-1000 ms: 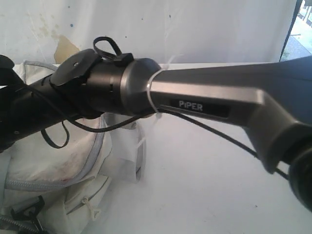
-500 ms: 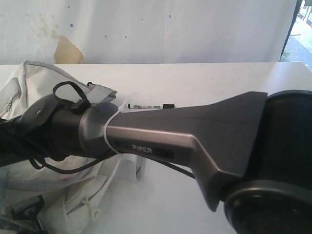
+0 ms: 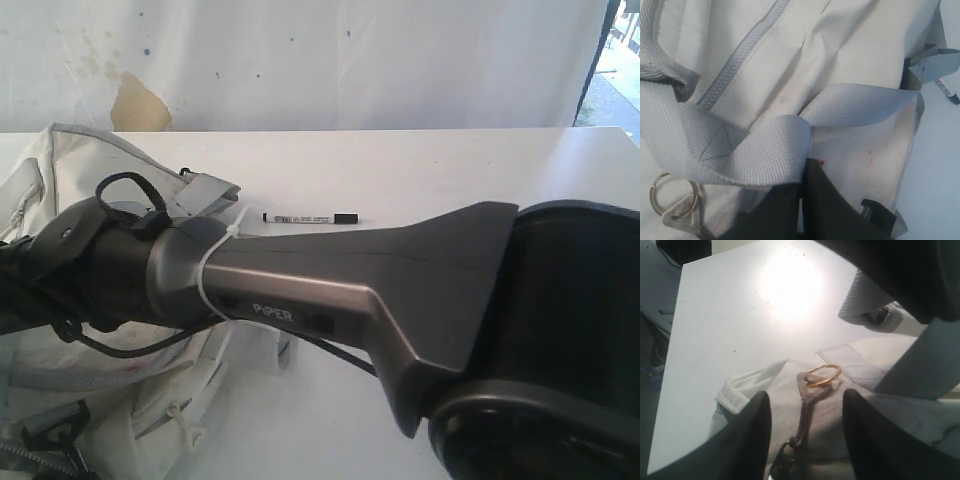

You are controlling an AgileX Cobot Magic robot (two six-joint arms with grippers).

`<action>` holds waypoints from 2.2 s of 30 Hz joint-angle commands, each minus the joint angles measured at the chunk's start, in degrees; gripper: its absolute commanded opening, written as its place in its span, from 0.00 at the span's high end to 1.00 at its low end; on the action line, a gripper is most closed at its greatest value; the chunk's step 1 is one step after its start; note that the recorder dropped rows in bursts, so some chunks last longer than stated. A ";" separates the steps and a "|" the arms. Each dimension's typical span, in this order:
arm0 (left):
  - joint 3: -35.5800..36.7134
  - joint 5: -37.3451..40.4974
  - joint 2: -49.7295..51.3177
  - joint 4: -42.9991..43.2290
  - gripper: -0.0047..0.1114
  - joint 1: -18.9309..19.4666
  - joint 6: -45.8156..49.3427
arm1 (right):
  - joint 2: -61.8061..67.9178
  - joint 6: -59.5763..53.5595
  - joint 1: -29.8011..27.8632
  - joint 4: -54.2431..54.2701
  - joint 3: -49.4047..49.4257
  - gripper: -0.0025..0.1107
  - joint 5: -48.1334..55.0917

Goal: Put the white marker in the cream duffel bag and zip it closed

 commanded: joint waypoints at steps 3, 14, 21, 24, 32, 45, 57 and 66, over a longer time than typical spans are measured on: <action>-0.44 -0.52 -0.40 -1.70 0.96 0.05 0.26 | 0.75 -0.60 1.40 0.34 -0.72 0.60 -0.74; -0.44 -0.52 -0.40 -1.70 0.96 0.05 0.50 | 1.99 -0.60 1.44 0.34 -0.72 0.77 -2.92; -0.44 -0.52 -0.40 -1.28 0.96 0.05 0.90 | 1.99 -0.51 1.44 0.22 -0.72 0.98 -1.84; -0.44 -0.52 -0.40 -0.45 0.96 0.05 1.03 | 1.60 -0.51 1.44 0.22 -0.72 0.98 -0.35; -0.44 -0.89 -0.40 1.94 0.96 0.05 1.03 | -2.31 10.18 -0.96 -5.85 -0.72 0.98 8.25; -0.44 -2.60 -0.40 5.29 0.96 0.05 1.03 | -7.38 32.92 -4.65 -23.17 -0.72 0.98 25.08; -0.44 -3.92 -0.40 13.31 0.85 0.05 -1.56 | -7.49 42.57 -6.82 -24.73 -0.72 0.98 31.86; -0.44 -5.38 -0.40 13.49 0.73 0.05 -2.50 | -7.49 43.39 -9.52 -25.58 -0.72 0.98 36.63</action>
